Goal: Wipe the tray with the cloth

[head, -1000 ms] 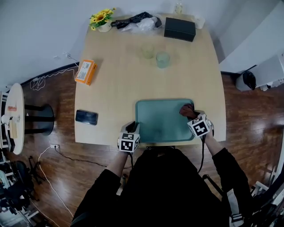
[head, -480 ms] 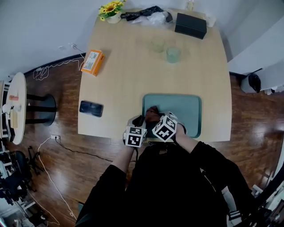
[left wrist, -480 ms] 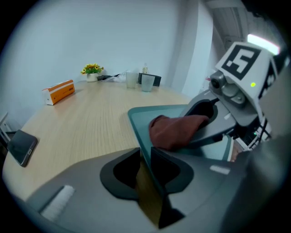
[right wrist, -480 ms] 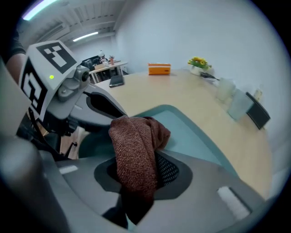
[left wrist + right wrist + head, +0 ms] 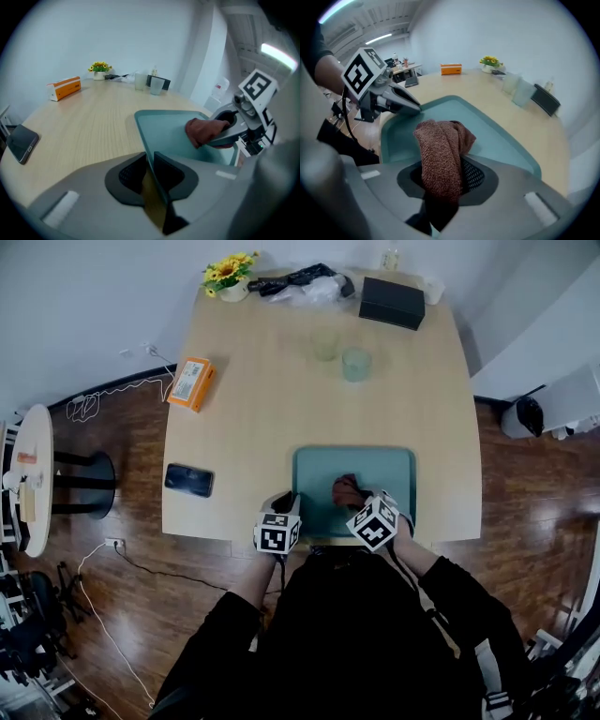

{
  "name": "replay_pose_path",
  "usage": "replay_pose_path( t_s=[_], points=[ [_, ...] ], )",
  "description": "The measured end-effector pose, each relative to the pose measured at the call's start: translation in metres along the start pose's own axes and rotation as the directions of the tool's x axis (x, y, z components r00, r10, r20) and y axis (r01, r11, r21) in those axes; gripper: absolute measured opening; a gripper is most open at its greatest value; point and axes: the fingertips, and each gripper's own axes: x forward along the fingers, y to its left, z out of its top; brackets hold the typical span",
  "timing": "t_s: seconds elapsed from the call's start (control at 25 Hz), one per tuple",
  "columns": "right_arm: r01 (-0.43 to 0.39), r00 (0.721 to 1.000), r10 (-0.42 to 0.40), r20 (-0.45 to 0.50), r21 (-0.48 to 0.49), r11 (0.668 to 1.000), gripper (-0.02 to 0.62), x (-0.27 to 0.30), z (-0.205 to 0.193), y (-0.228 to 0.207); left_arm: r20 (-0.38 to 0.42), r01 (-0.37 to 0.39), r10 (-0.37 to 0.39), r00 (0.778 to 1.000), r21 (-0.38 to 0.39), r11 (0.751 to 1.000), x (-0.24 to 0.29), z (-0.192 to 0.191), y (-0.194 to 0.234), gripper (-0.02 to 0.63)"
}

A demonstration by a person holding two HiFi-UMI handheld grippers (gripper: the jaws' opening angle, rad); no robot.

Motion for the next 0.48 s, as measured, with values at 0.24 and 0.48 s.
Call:
replay_pose_path(
  t_s=[0.24, 0.48],
  points=[
    [0.165, 0.986, -0.151, -0.074, 0.231, 0.959, 0.110, -0.060, -0.119, -0.082, -0.003, -0.003, 0.003, 1.000, 0.012, 1.000, -0.001, 0.001, 0.001, 0.044],
    [0.129, 0.991, -0.122, -0.047, 0.204, 0.971, 0.110, -0.050, -0.098, -0.065, -0.003, -0.003, 0.003, 1.000, 0.014, 1.000, 0.001, 0.001, -0.004, 0.041]
  ],
)
